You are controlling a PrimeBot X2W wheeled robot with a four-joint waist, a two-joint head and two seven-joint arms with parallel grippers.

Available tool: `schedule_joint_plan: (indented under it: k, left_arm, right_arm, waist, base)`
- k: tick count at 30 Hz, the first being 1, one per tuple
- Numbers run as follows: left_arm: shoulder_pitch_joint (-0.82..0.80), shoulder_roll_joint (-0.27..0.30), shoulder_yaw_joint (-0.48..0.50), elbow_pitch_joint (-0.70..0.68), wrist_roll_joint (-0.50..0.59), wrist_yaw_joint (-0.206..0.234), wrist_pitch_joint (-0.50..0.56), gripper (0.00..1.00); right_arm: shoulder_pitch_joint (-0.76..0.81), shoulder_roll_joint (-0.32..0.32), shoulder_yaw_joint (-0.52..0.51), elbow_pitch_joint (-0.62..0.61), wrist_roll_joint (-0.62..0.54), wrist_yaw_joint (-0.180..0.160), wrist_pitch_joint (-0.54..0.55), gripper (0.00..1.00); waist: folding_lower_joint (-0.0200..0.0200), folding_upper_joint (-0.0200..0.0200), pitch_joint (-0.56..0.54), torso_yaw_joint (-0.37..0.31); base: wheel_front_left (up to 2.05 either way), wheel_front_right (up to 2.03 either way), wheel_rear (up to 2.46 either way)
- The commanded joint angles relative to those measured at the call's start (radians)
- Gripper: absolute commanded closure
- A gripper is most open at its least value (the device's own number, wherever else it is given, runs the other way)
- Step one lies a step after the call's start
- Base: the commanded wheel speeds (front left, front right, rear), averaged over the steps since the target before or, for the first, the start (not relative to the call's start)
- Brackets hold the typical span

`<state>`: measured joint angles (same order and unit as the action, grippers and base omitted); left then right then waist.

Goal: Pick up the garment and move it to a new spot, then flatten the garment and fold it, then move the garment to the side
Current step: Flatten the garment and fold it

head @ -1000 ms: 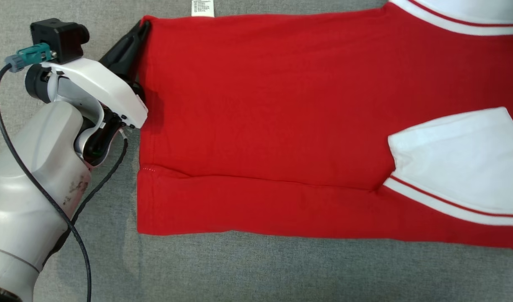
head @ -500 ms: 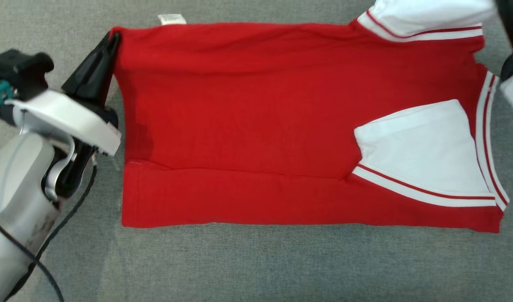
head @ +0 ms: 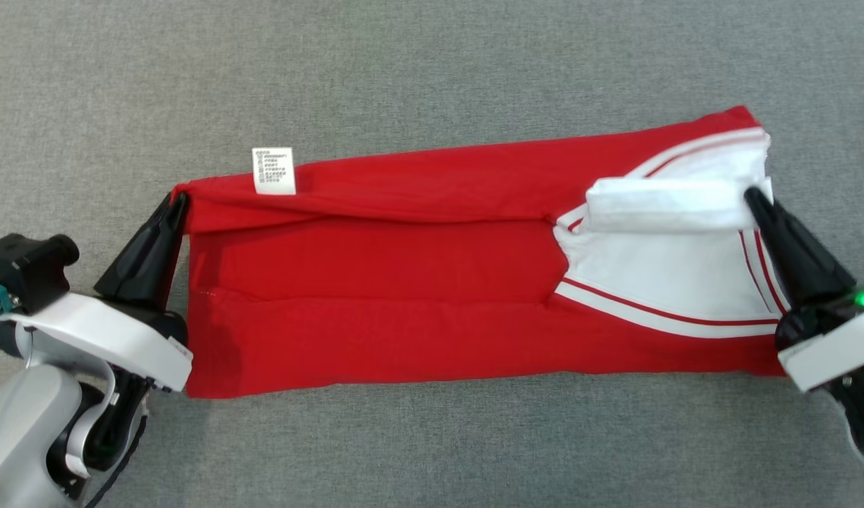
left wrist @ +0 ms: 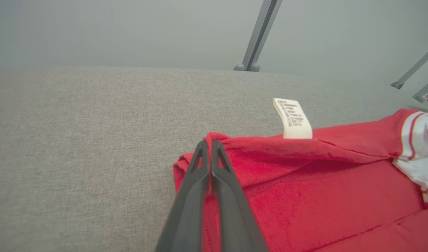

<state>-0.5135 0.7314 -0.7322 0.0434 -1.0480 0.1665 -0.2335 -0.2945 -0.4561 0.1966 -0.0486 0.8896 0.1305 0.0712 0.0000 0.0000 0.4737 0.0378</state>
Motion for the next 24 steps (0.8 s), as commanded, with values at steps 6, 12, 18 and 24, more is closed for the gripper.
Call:
schedule_joint_plan:
  k: [6,12,18,24]
  left_arm:
    - [0.082,0.011,0.010,-0.014,-0.044,0.032,-0.004,1.00]
    - [0.117,-0.021,0.019,0.016,-0.067,0.045,-0.008,0.00]
    - [0.139,-0.088,0.139,-0.008,0.012,0.097,-0.029,0.00]
    - [0.197,-0.219,0.381,-0.120,0.217,0.119,-0.030,0.00]
  right_arm:
    - [0.146,0.094,-0.053,-0.065,-0.045,0.001,0.032,1.00]
    - [0.190,0.157,-0.074,-0.081,-0.147,0.001,0.008,0.00]
    - [0.172,0.202,-0.097,-0.120,-0.278,0.001,-0.101,0.00]
    - [0.124,0.235,-0.143,-0.126,-0.372,0.001,-0.173,0.00]
  waist:
    - [0.0000,0.0000,-0.011,-0.021]
    - [0.0000,0.0000,-0.013,-0.027]
    - [0.0000,0.0000,-0.020,-0.030]
    - [0.0000,0.0000,-0.043,-0.027]
  base:
    - [0.00,0.00,0.00]
    - [0.00,0.00,0.00]
    - [0.00,0.00,0.00]
    - [0.00,0.00,0.00]
